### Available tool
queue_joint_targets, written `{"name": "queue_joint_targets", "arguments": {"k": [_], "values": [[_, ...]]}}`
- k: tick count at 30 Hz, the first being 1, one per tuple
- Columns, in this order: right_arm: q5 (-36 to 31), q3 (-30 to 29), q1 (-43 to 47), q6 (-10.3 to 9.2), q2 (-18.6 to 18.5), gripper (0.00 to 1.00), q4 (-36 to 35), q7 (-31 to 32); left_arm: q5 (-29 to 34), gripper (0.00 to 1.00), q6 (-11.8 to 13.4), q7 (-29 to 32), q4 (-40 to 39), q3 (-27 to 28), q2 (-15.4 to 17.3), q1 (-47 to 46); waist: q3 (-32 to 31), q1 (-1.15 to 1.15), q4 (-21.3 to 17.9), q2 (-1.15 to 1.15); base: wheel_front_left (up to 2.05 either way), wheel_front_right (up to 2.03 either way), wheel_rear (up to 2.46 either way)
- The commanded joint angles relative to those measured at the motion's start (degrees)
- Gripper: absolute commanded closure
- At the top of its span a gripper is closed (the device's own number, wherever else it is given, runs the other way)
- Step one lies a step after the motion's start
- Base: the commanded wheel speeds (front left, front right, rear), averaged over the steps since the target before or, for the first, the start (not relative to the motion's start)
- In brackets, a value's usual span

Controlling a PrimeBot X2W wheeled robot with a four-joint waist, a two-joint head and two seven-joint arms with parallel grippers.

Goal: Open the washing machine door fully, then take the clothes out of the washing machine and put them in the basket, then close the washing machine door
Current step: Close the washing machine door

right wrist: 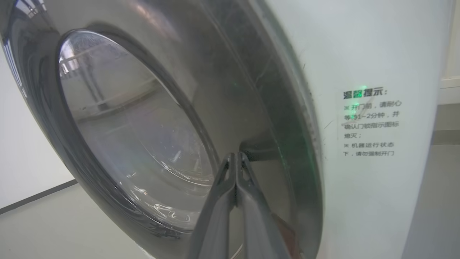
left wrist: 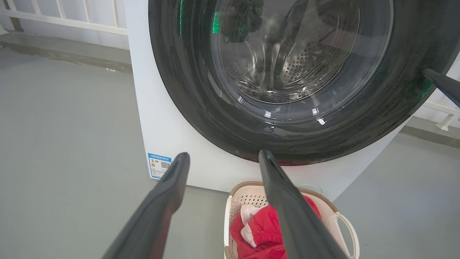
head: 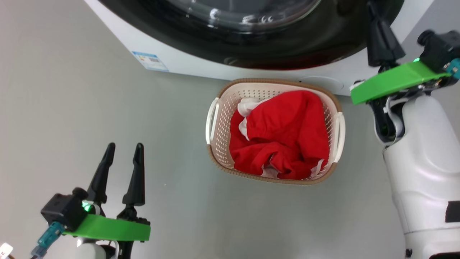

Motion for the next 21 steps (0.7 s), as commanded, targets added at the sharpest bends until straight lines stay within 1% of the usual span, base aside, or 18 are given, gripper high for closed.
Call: {"name": "queue_joint_targets", "arguments": {"k": [1,7,14,21], "values": [[-0.61,0.49,-1.56,0.05,0.81,1.00,-1.55,-0.27,-0.37,0.00,-0.18,-0.71,-1.63,1.88,1.08,-1.36,1.24,0.00,0.95,0.00,0.00,0.00,0.00],[-0.91,-1.20,-3.88,0.05,0.83,1.00,-2.78,-0.27,-0.58,0.00,-0.18,-0.71,-1.70,1.72,0.81,-1.92,2.43,0.00,1.50,0.00,0.00,0.00,0.00],[-1.56,-2.59,-4.29,0.05,1.19,1.00,-4.21,-0.27,-0.77,0.00,-0.18,-0.71,-1.64,1.96,0.62,-2.32,3.24,0.00,1.47,0.00,0.00,0.00,0.00],[-1.47,0.33,-0.48,0.05,1.47,1.00,-4.27,-0.27,-0.46,0.00,-0.18,-0.71,-0.66,2.12,0.79,-2.05,1.35,0.00,0.56,0.00,0.00,0.00,0.00]]}}
